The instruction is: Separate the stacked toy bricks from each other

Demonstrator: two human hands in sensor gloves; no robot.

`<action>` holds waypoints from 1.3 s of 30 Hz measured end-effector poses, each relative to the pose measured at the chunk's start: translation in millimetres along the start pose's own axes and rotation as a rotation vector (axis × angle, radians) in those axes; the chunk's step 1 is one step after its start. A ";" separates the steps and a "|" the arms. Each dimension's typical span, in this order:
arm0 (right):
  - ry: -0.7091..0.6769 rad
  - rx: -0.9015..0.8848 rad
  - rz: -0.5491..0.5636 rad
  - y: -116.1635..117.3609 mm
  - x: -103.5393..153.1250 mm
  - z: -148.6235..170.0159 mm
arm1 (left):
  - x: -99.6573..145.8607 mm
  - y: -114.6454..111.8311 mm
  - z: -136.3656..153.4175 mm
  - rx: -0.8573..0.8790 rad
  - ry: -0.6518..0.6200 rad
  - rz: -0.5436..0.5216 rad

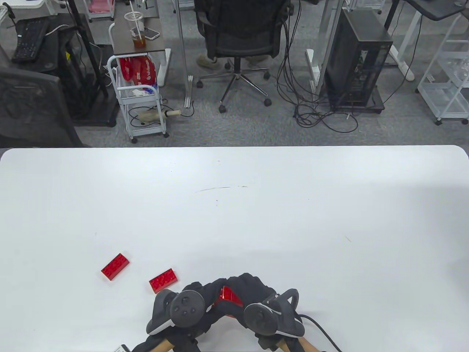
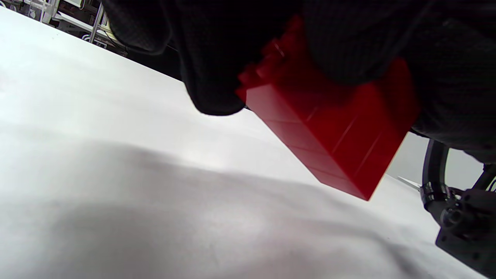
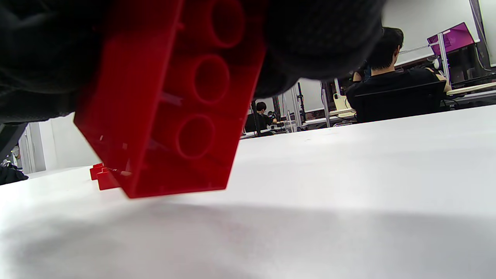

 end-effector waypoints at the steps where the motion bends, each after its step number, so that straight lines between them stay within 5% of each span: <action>1: 0.001 0.005 0.001 0.0 -0.1 -0.3 | 0.5 -0.3 -0.8 -0.011 0.000 -0.006; 3: 0.019 0.053 0.000 1.0 -0.5 1.5 | 3.0 5.0 -1.3 -0.111 0.036 -0.107; 13: 0.032 0.029 -0.010 1.2 -1.2 5.3 | 3.8 6.7 -0.5 -0.177 0.028 -0.130; 39: 0.105 0.021 0.017 -11.5 -1.6 27.1 | -2.3 -4.2 12.7 -0.384 0.176 -0.016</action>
Point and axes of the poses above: the tracker on the back of each hand, its own z axis roughly to the little-finger side, its own x axis roughly from the fingertips to the wrist, y = z × x, the point moved 3 cm from there along -x, roughly from the wrist to the fingertips, and after that the axes turned 5 degrees about -x, right-handed, at the moved point
